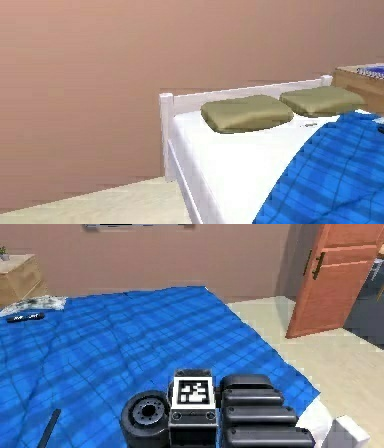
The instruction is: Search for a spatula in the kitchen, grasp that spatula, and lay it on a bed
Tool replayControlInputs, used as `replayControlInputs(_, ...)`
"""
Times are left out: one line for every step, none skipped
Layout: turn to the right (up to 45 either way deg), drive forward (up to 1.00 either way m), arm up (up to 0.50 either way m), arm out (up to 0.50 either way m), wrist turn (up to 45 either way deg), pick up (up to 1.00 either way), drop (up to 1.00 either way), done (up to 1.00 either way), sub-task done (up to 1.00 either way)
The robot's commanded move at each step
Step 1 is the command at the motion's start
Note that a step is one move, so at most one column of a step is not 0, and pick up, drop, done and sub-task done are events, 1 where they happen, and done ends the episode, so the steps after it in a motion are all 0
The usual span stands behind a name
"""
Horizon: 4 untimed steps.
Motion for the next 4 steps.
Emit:
replayControlInputs(0.0,0.15,0.00,0.00,0.0,0.00,0.00,0.00,0.00)
replayControlInputs(45.0,0.00,0.00,0.00,0.0,0.00,0.00,0.00,0.00)
replayControlInputs(45.0,0.00,0.00,0.00,0.0,0.00,0.00,0.00,0.00)
replayControlInputs(45.0,0.00,0.00,0.00,0.0,0.00,0.00,0.00,0.00)
